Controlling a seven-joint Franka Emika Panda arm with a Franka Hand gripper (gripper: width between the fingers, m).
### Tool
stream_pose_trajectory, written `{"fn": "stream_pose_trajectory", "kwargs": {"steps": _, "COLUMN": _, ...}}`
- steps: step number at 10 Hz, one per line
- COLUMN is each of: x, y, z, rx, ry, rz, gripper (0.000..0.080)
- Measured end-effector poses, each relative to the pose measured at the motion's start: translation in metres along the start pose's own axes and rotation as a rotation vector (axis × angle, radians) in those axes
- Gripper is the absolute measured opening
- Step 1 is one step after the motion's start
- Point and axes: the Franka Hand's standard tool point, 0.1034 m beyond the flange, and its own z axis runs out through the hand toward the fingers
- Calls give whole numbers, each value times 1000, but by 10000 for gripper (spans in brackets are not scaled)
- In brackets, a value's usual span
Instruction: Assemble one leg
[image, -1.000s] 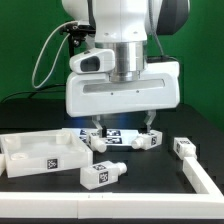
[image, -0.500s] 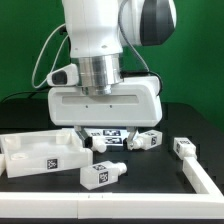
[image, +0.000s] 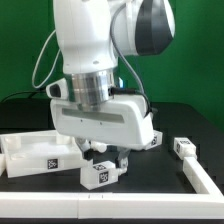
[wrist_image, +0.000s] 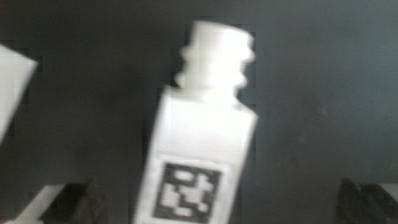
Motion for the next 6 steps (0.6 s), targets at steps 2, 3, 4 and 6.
{"fn": "stream_pose_trajectory", "kwargs": {"steps": 2, "x": -2, "y": 3, "z": 14, "rx": 3, "ry": 37, "rz": -7, "gripper": 649}}
{"fn": "stream_pose_trajectory", "kwargs": {"steps": 3, "x": -3, "y": 2, "z": 14, "rx": 2, "ry": 33, "rz": -11, "gripper": 649}}
{"fn": "stream_pose_trajectory", "kwargs": {"steps": 4, "x": -3, "y": 2, "z": 14, "rx": 2, "ry": 32, "rz": -13, "gripper": 558}}
{"fn": "stream_pose_trajectory", "kwargs": {"steps": 6, "x": -3, "y": 2, "z": 14, "rx": 2, "ry": 32, "rz": -15, "gripper": 391}}
